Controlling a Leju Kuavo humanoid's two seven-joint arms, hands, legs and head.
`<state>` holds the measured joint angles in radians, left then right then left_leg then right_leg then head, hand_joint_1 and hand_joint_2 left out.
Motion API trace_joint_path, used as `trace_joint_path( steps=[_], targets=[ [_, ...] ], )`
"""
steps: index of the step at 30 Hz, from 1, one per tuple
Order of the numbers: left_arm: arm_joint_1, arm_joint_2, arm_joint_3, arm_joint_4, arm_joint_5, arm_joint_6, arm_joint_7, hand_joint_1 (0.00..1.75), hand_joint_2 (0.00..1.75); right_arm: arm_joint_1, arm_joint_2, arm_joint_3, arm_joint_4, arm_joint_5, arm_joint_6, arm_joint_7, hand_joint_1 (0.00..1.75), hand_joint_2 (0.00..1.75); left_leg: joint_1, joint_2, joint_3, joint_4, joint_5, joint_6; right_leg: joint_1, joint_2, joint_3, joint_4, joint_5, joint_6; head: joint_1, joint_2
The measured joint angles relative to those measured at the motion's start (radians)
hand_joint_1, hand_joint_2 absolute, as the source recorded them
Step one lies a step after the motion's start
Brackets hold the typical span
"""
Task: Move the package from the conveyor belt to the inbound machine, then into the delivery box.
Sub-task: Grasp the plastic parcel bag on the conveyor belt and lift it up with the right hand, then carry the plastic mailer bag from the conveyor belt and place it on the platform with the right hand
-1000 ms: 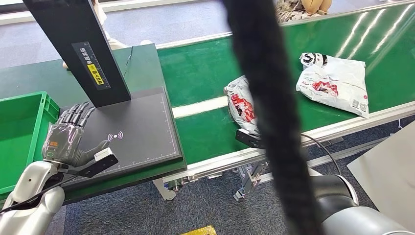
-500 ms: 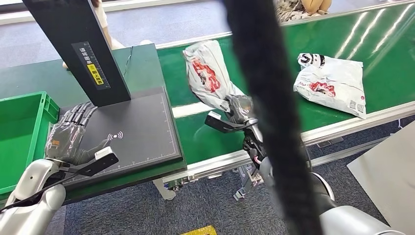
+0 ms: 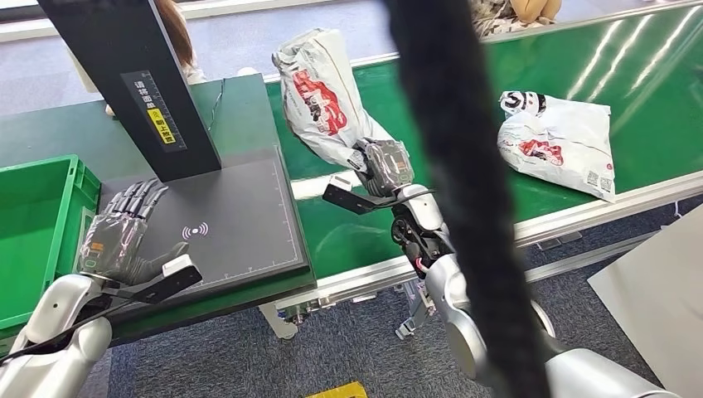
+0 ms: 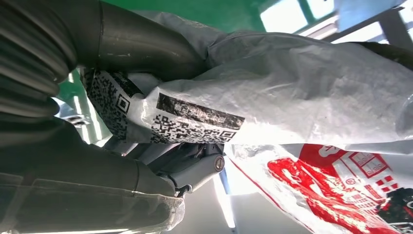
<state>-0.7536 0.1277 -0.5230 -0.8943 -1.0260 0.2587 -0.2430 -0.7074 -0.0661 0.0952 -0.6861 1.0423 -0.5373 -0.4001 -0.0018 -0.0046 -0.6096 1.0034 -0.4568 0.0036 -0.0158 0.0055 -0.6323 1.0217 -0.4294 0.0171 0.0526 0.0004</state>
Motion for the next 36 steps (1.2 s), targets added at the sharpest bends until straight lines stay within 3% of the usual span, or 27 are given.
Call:
trace_joint_path(
  steps=[6,12,18,25,27,29,31,33,36],
  targets=[
    [0.029,0.011,0.008,-0.021,0.006,0.003,0.005,0.0,0.0,-0.02,0.049,0.135,-0.042,-0.027,0.117,-0.004,1.75,1.75,0.002,0.001,0.0,0.0,0.0,0.0,0.001,0.001,0.0,0.0,0.0,0.0,0.0,0.0],
    [0.018,0.004,0.035,-0.047,0.015,-0.004,0.005,0.0,0.0,-0.032,0.178,0.402,-0.046,0.014,0.269,-0.009,1.75,1.75,0.003,0.004,0.001,0.0,0.001,-0.001,0.003,0.002,-0.001,0.001,0.0,-0.001,0.0,0.0],
    [-0.015,-0.022,0.052,-0.03,0.01,0.011,0.0,0.0,0.0,-0.069,0.306,0.62,0.024,-0.02,0.297,-0.026,1.75,1.75,0.003,0.004,0.0,0.0,0.001,-0.001,0.003,0.002,-0.001,0.0,0.0,-0.001,0.0,0.0],
    [-0.026,-0.024,0.064,-0.005,0.015,0.035,-0.019,0.0,0.0,-0.086,0.352,0.717,0.1,-0.047,0.305,-0.05,1.75,1.75,0.002,0.003,0.0,0.0,0.001,-0.001,0.002,0.002,-0.001,0.0,0.0,-0.001,0.0,0.0],
    [-0.028,-0.024,0.064,0.006,0.018,0.043,-0.028,0.0,0.0,-0.091,0.361,0.731,0.12,-0.053,0.303,-0.055,1.34,1.75,0.002,0.003,0.0,0.0,0.001,-0.001,0.002,0.002,-0.001,0.0,0.0,-0.001,0.0,0.0],
    [-0.028,-0.025,0.063,0.016,0.021,0.046,-0.033,0.0,0.0,-0.096,0.367,0.742,0.137,-0.059,0.297,-0.057,0.47,1.75,0.002,0.003,0.0,0.0,0.001,-0.001,0.003,0.002,-0.001,0.0,0.0,-0.001,0.0,0.0],
    [-0.029,-0.026,0.063,0.023,0.023,0.048,-0.037,0.0,0.0,-0.1,0.374,0.751,0.153,-0.07,0.288,-0.057,0.0,0.87,0.002,0.004,0.001,0.0,0.001,-0.002,0.003,0.002,-0.001,0.0,0.0,-0.001,0.0,0.0],
    [-0.03,-0.027,0.062,0.028,0.028,0.05,-0.039,0.0,0.0,-0.103,0.379,0.754,0.167,-0.082,0.278,-0.054,0.0,0.0,0.003,0.004,0.001,0.0,0.001,-0.002,0.003,0.002,-0.001,0.0,0.0,-0.001,0.0,0.0],
    [-0.033,-0.031,0.06,0.036,0.035,0.055,-0.04,0.0,0.0,-0.107,0.384,0.757,0.185,-0.099,0.262,-0.042,0.0,0.0,0.003,0.004,0.001,0.0,0.001,-0.001,0.003,0.002,-0.001,0.0,0.0,-0.001,0.0,0.0]
  ],
)
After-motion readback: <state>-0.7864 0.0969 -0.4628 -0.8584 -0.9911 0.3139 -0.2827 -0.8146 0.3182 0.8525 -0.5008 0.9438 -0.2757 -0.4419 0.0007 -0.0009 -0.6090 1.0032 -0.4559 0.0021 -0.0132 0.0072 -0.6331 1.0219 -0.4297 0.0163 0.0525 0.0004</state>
